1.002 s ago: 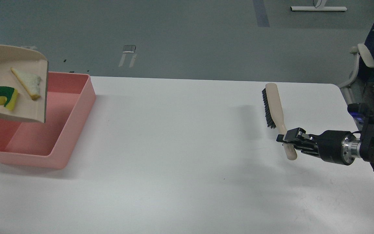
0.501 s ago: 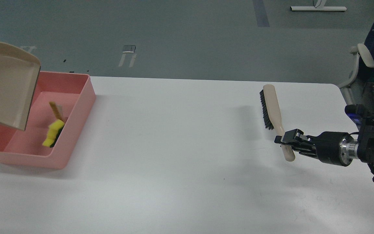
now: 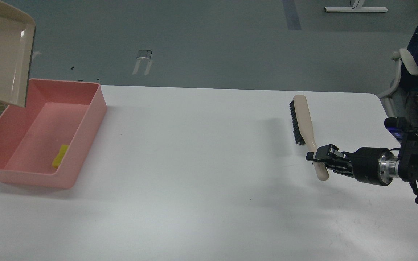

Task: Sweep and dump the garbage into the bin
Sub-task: 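Bring the empty dustpan back and lower it onto the table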

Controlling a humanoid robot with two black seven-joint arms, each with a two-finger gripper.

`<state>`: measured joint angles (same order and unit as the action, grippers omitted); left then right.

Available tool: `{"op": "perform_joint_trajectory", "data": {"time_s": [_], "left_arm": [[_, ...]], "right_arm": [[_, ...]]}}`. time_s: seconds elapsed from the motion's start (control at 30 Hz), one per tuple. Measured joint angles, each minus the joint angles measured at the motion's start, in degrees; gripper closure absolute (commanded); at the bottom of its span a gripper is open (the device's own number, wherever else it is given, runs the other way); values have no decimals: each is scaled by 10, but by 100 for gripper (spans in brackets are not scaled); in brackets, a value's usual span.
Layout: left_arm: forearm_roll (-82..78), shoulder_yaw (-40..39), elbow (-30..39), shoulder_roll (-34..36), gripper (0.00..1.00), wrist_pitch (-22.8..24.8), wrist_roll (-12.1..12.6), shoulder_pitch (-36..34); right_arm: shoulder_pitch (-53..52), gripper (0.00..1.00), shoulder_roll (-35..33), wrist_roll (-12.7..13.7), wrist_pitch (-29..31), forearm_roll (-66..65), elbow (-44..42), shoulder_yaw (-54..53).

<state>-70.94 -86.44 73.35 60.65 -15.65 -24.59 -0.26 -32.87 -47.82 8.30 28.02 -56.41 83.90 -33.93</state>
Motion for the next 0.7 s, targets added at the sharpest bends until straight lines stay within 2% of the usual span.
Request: {"op": "perform_joint_trajectory", "data": {"time_s": [0.13, 0.33, 0.43, 0.53, 0.7], "left_arm": [[40, 1, 47, -20, 100, 41, 39, -19], [51, 34, 92, -126, 100, 80, 109, -69], [51, 68, 97, -182, 100, 80, 137, -95], [49, 92, 99, -240, 100, 75, 155, -110], [43, 132, 98, -311, 100, 31, 175, -112]], "right_arm": [[0, 100, -1, 0, 0, 0, 0, 0], [0, 100, -6, 0, 0, 0, -1, 0], [1, 100, -8, 0, 0, 0, -3, 0], [1, 100, -10, 0, 0, 0, -3, 0], [1, 100, -10, 0, 0, 0, -4, 0]]}}
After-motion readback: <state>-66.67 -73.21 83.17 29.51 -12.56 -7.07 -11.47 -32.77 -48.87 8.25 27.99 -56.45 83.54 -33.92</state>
